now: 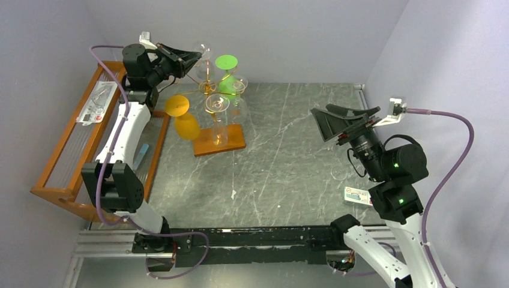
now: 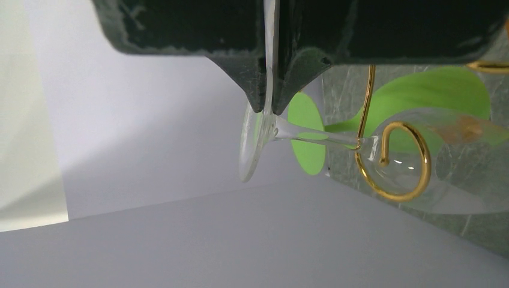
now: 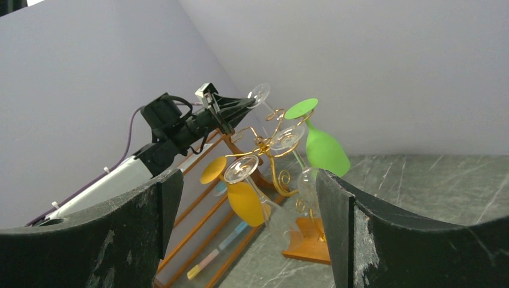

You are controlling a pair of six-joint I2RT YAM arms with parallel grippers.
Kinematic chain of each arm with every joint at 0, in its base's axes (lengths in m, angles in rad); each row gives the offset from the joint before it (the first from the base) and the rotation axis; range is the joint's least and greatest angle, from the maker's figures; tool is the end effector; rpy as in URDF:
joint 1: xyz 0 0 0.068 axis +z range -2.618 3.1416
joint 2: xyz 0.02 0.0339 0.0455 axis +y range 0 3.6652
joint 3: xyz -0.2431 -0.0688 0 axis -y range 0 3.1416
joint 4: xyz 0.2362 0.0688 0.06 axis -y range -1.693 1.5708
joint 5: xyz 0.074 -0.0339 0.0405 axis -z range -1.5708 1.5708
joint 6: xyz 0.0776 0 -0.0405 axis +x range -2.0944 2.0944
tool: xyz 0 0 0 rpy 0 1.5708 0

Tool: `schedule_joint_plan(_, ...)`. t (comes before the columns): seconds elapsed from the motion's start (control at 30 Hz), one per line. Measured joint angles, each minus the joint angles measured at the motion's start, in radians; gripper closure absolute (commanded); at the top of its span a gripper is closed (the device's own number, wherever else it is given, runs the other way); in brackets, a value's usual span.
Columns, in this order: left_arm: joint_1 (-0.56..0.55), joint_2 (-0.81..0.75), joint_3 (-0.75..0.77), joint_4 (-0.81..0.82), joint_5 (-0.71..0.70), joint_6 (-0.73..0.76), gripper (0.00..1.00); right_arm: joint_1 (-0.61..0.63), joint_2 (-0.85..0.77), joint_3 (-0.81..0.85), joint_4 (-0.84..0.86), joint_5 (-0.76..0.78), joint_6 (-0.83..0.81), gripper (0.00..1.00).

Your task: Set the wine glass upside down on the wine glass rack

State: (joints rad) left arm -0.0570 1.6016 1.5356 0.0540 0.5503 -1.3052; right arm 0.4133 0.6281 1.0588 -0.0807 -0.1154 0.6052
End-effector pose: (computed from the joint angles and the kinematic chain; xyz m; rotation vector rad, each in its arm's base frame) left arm 0.4043 -0.0637 0.3991 -0.6189 1.6847 -1.4547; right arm 0.1382 0.0704 0.4613 0.0174 1.2798 0.9534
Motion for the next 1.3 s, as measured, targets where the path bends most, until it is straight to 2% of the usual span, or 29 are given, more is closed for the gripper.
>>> schedule_joint_plan(0.2,-0.002,0.046,0.061,-0.024,-0.028,0.026,0.95,0.0,0.006,0.0,0.0,0.001,0.0,0.15)
schedule_joint_plan(0.53,0.0,0.063,0.071,-0.06,-0.077,0.06,0.95,0.0,0.006,0.0,0.0,0.008,-0.001,0.15)
schedule_joint_plan(0.97,0.061,0.061,0.053,-0.069,-0.044,0.079,0.95,0.0,0.006,0.0,-0.001,0.017,-0.001,0.15)
schedule_joint_plan(1.2,0.076,0.061,0.058,-0.109,-0.013,0.171,0.95,0.0,0.01,0.0,0.0,0.017,-0.001,0.16)
schedule_joint_plan(1.3,0.079,0.074,0.092,-0.156,-0.011,0.23,0.89,0.0,0.01,0.0,0.0,0.017,-0.001,0.16)
